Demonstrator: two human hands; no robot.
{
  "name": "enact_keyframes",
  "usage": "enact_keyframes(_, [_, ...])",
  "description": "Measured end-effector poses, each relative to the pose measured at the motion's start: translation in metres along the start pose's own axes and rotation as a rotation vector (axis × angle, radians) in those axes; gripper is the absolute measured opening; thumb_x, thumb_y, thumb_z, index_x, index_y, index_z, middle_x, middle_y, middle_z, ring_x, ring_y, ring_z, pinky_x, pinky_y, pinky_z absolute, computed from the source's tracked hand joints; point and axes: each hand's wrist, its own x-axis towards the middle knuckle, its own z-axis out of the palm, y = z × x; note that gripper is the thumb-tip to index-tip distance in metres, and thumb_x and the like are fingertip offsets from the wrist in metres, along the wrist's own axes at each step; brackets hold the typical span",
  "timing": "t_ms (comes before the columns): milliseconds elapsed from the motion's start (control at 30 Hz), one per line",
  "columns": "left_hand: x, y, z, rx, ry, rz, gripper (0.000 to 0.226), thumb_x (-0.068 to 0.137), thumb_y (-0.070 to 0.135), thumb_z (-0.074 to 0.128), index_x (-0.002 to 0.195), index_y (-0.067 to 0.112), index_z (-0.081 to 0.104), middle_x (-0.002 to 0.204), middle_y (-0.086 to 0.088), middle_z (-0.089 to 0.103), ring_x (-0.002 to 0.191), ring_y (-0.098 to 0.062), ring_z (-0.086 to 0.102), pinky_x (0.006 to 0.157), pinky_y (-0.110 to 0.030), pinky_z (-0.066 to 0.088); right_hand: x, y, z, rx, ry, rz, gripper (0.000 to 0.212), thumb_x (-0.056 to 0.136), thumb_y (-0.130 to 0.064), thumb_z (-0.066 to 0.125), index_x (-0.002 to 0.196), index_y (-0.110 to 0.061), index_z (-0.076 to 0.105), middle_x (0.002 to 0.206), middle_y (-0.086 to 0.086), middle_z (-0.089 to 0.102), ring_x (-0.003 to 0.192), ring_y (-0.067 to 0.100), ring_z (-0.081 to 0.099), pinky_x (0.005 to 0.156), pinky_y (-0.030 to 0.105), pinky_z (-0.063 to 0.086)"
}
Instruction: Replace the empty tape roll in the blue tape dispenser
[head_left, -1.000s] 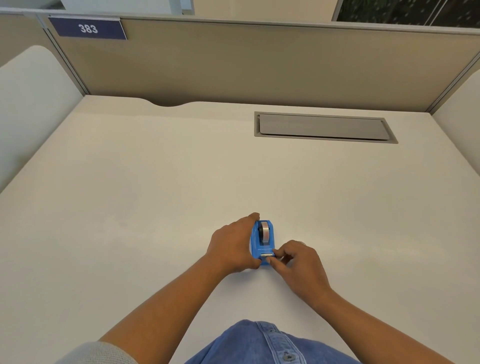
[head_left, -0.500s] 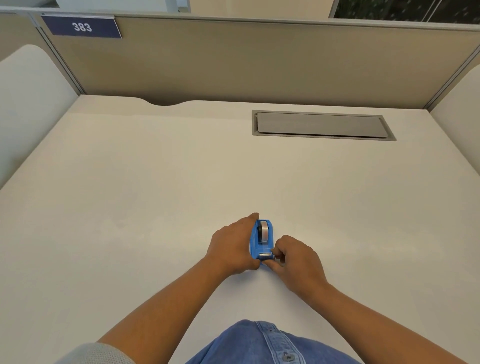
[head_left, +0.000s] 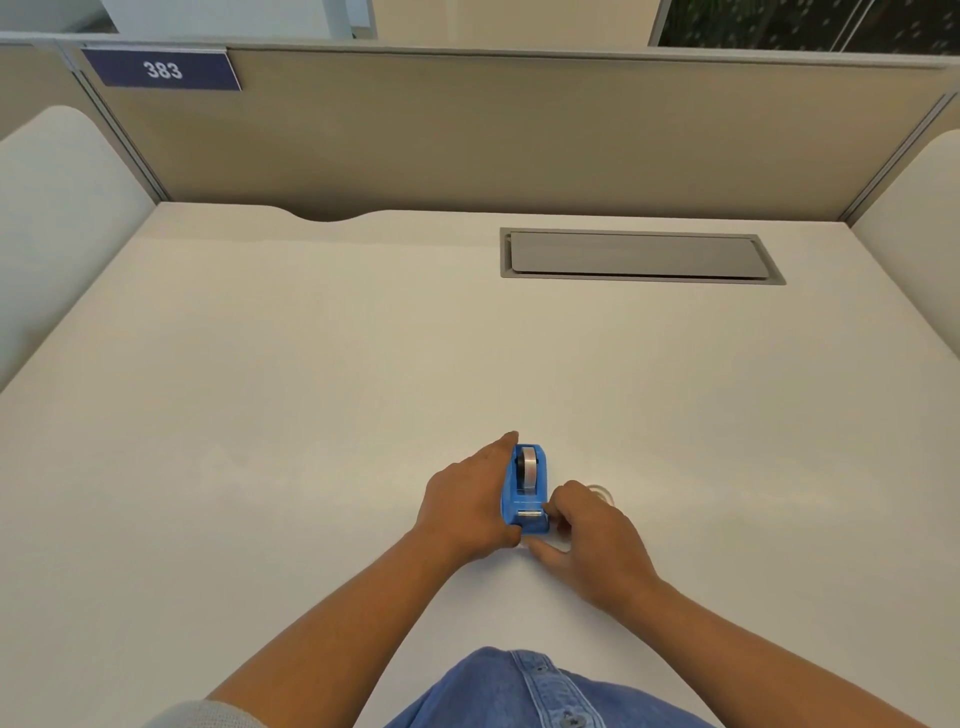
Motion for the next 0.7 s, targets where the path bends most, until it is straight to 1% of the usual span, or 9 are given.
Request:
enact_keyframes(67, [-0.001,0.0,0.001,-0.004,0.007,-0.002,0.109,0.055,0.043,0.078,0.145,0.03,0.018,0.137,0.008,0.054,0.107,-0.021,0.061,0.081,-0.03,0.048,0.0,0.0,-0.001,0.023,0.014,0.006,0.034,0.078,-0.038,0.075,0.078,-0.033,0.041,0.07,-0.018,0.043,0.06,0.006,0.043,0.05,0.013,0.03])
enact_keyframes(133, [-0.001,-0.001,0.003,-0.005,0.018,0.0,0.109,0.055,0.043,0.078,0.145,0.031,0.017,0.135,0.008,0.055,0.104,-0.021,0.062,0.078,-0.029,0.047,0.001,0.001,0.0,0.05,0.033,0.025,0.031,0.082,-0.035,0.072,0.076,-0.032,0.042,0.069,-0.016,0.046,0.06,0.007,0.043,0.051,0.015,0.03])
enact_keyframes(233, [-0.002,-0.002,0.005,0.006,0.021,-0.007,0.109,0.057,0.042,0.077,0.146,0.031,0.015,0.135,0.008,0.055,0.104,-0.021,0.062,0.077,-0.027,0.044,0.002,-0.001,0.001,0.061,0.038,0.044,0.028,0.083,-0.031,0.072,0.076,-0.029,0.044,0.071,-0.011,0.052,0.063,0.011,0.048,0.053,0.018,0.037])
enact_keyframes(333, [-0.004,-0.003,0.008,0.006,0.021,-0.004,0.11,0.06,0.042,0.077,0.146,0.034,0.009,0.135,0.007,0.056,0.103,-0.021,0.063,0.077,-0.028,0.046,0.0,-0.001,0.001,0.075,0.015,0.074,0.027,0.081,-0.029,0.074,0.08,-0.028,0.047,0.073,-0.012,0.054,0.068,0.011,0.053,0.057,0.024,0.046])
enact_keyframes(433, [-0.006,-0.004,0.01,0.002,0.018,0.011,0.11,0.065,0.043,0.075,0.143,0.04,-0.002,0.133,0.007,0.058,0.095,-0.023,0.066,0.071,-0.027,0.045,-0.004,0.002,0.001,0.113,0.012,0.073,0.024,0.078,-0.031,0.076,0.087,-0.028,0.054,0.078,-0.015,0.056,0.07,0.007,0.055,0.06,0.018,0.046])
enact_keyframes(533, [-0.008,-0.009,0.008,0.019,0.019,0.022,0.113,0.065,0.049,0.075,0.141,0.043,-0.01,0.141,0.008,0.051,0.09,-0.022,0.067,0.066,-0.026,0.043,-0.011,0.005,0.002,0.148,0.007,0.068,0.028,0.08,-0.033,0.075,0.101,-0.031,0.057,0.086,-0.018,0.057,0.077,0.003,0.057,0.065,0.012,0.045])
enact_keyframes(600, [-0.009,-0.013,0.008,0.038,-0.003,0.012,0.122,0.06,0.054,0.077,0.141,0.044,-0.015,0.15,0.012,0.041,0.089,-0.018,0.067,0.064,-0.024,0.043,-0.016,0.009,0.001,0.125,0.008,0.083,0.031,0.082,-0.036,0.072,0.109,-0.031,0.057,0.09,-0.017,0.057,0.081,0.004,0.057,0.07,0.013,0.047])
enact_keyframes(667, [-0.012,-0.019,0.008,0.019,-0.001,-0.017,0.125,0.058,0.057,0.076,0.142,0.042,-0.015,0.152,0.014,0.036,0.096,-0.013,0.066,0.065,-0.022,0.045,-0.022,0.014,0.002,0.086,0.023,0.09,0.033,0.084,-0.039,0.07,0.113,-0.03,0.057,0.096,-0.017,0.057,0.083,0.005,0.056,0.075,0.014,0.047])
enact_keyframes(700, [-0.014,-0.022,0.007,0.009,0.014,-0.037,0.12,0.061,0.056,0.074,0.144,0.041,-0.012,0.151,0.014,0.037,0.101,-0.012,0.064,0.068,-0.022,0.047,-0.024,0.015,0.002,0.058,0.038,0.088,0.033,0.084,-0.039,0.07,0.113,-0.029,0.058,0.099,-0.016,0.058,0.085,0.004,0.056,0.077,0.014,0.046])
